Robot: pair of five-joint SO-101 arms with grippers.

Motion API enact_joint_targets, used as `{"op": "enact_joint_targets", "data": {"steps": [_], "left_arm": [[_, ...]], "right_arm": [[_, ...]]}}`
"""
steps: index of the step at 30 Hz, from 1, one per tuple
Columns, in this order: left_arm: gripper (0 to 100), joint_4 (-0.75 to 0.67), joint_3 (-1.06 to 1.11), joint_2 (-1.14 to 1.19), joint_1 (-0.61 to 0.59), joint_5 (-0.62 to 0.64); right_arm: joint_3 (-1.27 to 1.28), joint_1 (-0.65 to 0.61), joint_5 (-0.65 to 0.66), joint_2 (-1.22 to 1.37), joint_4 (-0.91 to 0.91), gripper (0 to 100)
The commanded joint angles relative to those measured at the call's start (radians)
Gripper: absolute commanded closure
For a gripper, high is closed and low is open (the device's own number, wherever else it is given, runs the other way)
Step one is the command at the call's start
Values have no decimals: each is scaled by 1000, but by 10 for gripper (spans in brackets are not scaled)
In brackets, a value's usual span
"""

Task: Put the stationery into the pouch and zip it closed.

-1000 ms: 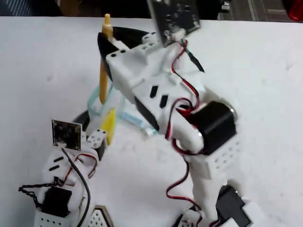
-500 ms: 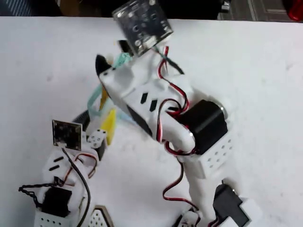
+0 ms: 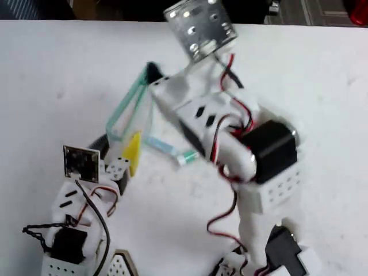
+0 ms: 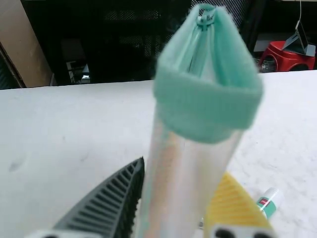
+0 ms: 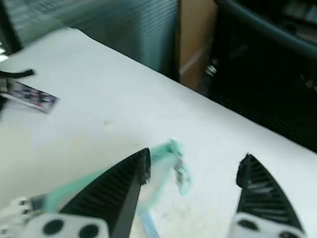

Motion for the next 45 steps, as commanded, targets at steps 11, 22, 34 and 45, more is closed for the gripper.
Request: {"op": "enact_joint_targets", "data": {"steps": [11,22,34,45], "left_arm": [[805,-26,-3,-2,-27,0],[805,-26,0,-2,-27,0],[805,-26,0,-2,-27,0],[805,-26,0,-2,-27,-2]], "right_arm": [[608,291,2,157,-165,738],[799,292,-443,364,-395,735],[799,217,-580,515,-372,735],[755,219,-580,670,-407,810]]}}
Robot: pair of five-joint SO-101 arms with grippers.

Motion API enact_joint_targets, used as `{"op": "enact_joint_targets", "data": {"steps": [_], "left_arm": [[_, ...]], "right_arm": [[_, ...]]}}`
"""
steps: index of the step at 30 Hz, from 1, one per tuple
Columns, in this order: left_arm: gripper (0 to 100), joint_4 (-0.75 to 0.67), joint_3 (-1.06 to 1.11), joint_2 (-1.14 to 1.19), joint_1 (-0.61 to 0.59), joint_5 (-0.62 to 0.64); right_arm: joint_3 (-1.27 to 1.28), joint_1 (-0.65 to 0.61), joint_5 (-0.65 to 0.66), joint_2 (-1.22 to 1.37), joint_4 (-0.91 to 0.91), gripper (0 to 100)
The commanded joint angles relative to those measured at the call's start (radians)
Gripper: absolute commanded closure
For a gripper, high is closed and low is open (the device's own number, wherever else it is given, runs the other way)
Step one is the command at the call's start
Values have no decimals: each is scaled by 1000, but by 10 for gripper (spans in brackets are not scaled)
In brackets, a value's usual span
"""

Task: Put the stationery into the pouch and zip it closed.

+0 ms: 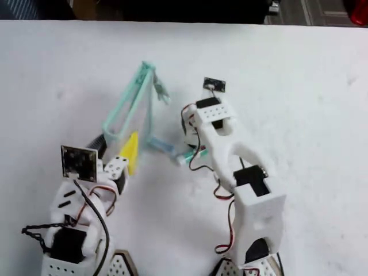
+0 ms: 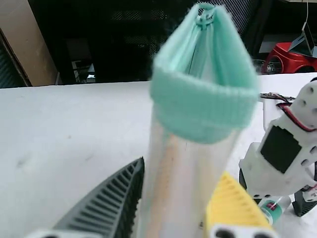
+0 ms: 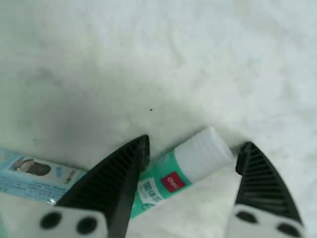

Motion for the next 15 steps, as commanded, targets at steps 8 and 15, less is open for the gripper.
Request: {"op": "enact_joint_targets", "data": {"steps": [8,15], "left_arm": [[805,-25,-2,-2,-4,-3],[805,-23,-3,-2,-4,-2]], "right_arm": [[-71,48,3,28,44,983],[-72,111,5,27,45,981]]}}
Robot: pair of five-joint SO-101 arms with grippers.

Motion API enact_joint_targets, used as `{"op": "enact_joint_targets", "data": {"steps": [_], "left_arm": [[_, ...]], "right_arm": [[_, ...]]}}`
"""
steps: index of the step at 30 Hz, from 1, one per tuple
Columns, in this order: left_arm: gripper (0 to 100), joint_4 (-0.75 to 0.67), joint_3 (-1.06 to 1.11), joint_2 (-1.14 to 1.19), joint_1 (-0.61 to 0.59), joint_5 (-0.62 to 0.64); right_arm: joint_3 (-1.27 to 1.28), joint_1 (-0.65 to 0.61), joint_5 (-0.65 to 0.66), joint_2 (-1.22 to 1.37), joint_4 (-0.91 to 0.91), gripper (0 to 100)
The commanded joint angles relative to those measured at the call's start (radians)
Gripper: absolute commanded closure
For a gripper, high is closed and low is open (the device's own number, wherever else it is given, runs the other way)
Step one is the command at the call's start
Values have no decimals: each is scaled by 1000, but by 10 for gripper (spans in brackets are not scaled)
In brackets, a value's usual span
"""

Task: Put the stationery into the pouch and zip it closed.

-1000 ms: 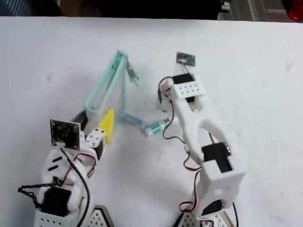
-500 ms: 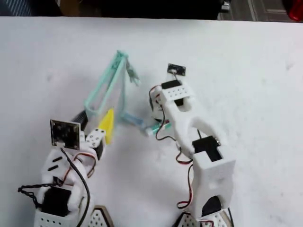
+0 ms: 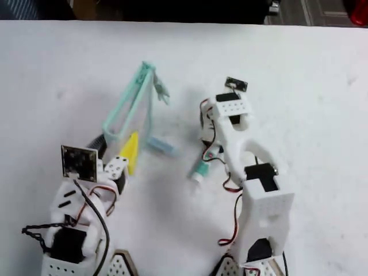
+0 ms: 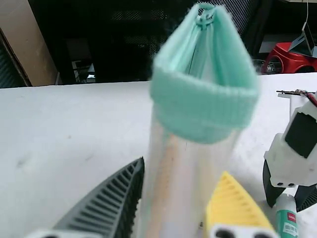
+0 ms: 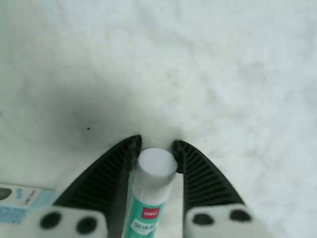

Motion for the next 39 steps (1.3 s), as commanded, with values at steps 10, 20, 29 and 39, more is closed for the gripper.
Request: {"op": "enact_joint_targets", "data": {"steps": [10,20,29,39], "left_arm": [[805,-23,-3,-2,-2,-2],[805,-18,3,-2,50,-9],[805,-18,3,-2,56,-9],[801,-18,3,-2,54,-9]], "right_arm": [[-37,15,5,-93,16,981],[-84,-4,55,-585,27,981],[-247,-166,281,-877,-59,981],[-256,-417,486,-905,-298,981]]}}
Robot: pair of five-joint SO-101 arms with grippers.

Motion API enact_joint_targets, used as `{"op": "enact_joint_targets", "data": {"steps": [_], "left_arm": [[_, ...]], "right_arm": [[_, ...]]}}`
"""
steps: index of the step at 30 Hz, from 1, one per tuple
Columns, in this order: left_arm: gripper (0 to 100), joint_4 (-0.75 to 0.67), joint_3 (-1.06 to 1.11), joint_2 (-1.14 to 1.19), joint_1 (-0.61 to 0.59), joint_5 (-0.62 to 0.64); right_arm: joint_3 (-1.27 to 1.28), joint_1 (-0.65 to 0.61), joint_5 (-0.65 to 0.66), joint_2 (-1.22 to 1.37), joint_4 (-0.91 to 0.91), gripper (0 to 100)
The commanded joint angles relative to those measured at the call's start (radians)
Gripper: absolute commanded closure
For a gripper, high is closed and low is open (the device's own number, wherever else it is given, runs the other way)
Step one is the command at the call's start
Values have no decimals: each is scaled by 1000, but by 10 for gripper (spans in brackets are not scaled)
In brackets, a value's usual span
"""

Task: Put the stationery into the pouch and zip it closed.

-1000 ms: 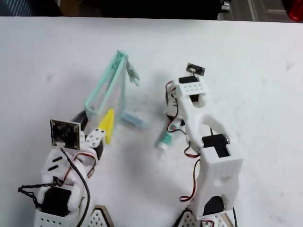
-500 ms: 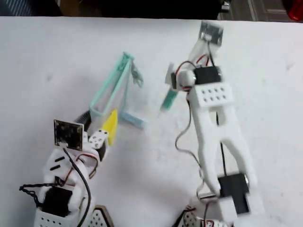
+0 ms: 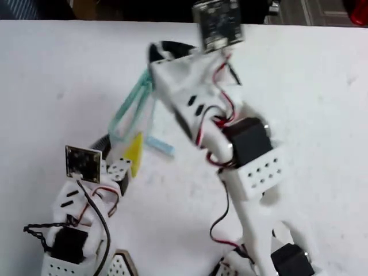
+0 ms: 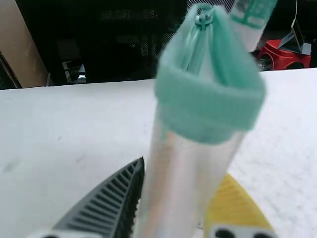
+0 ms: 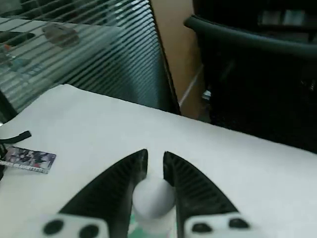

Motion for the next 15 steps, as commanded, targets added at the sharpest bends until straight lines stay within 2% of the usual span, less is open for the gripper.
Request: {"op": "enact_joint_targets", "data": {"steps": [1,4,9,15], "left_arm": [[801,-18,3,-4,16,-9],[801,-18,2,-4,13,-9],[801,-18,2,-4,13,-9],[801,-18,0,-4,18,-9]], "right_arm": [[-48,-73,100,-36,-61,981],[-97,-90,144,-53,-41,981],[-213,-91,143,-88,35,981],[-226,-131,141,-44,35,981]]}}
